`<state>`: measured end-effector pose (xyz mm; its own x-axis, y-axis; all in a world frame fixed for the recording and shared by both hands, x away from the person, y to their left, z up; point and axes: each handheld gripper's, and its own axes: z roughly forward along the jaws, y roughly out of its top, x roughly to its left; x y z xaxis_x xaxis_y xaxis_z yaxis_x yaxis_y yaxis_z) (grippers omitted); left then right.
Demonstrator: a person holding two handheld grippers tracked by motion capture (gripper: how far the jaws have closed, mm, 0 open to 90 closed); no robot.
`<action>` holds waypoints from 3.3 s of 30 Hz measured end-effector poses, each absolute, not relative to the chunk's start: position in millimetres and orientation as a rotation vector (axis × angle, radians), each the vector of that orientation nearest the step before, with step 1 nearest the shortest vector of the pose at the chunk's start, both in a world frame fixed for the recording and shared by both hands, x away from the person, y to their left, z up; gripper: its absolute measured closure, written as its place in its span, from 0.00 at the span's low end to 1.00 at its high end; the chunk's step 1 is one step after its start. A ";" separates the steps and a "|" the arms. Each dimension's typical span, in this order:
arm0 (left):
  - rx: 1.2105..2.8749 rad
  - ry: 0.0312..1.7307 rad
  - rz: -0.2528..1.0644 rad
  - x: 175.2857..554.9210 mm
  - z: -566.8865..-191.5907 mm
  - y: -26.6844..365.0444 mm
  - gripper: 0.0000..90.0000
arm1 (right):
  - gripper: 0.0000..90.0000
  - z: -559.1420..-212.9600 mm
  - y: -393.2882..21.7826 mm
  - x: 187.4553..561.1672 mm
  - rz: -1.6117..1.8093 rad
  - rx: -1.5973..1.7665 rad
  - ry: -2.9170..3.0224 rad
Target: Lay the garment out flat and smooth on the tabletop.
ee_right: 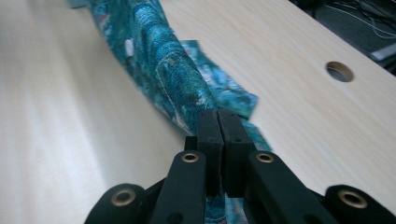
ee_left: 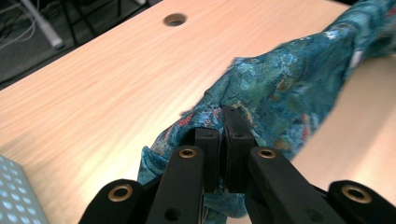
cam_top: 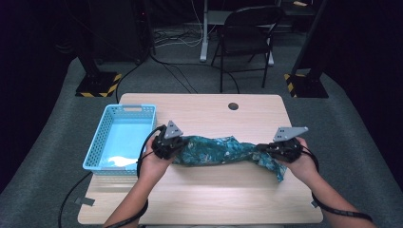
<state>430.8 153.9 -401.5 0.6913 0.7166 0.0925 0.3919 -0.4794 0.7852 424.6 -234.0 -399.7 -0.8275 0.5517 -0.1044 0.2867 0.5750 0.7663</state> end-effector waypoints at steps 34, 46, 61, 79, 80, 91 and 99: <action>2.089 1.003 0.395 420.8 -453.4 165.3 0.46 | 0.67 -451.9 -232.7 420.7 1.108 0.790 2.454; 2.197 1.017 0.285 423.9 -500.8 150.2 0.54 | 0.65 -505.5 -236.3 423.3 0.891 0.850 2.478; 2.100 0.887 0.426 414.6 -449.5 159.8 0.97 | 0.97 -464.5 -253.2 422.9 1.119 0.876 2.475; 2.101 0.895 0.407 426.2 -429.5 157.9 0.97 | 0.96 -420.9 -251.1 439.9 1.034 0.781 2.512; 2.101 0.895 0.407 426.2 -429.5 157.9 0.97 | 0.96 -420.9 -251.1 439.9 1.034 0.781 2.512; 2.091 0.992 0.321 438.0 -473.4 151.3 0.70 | 0.69 -448.3 -234.5 426.8 1.016 0.809 2.456; 2.055 1.016 0.354 421.8 -468.3 169.8 0.56 | 0.63 -475.4 -207.8 381.8 1.142 0.708 2.691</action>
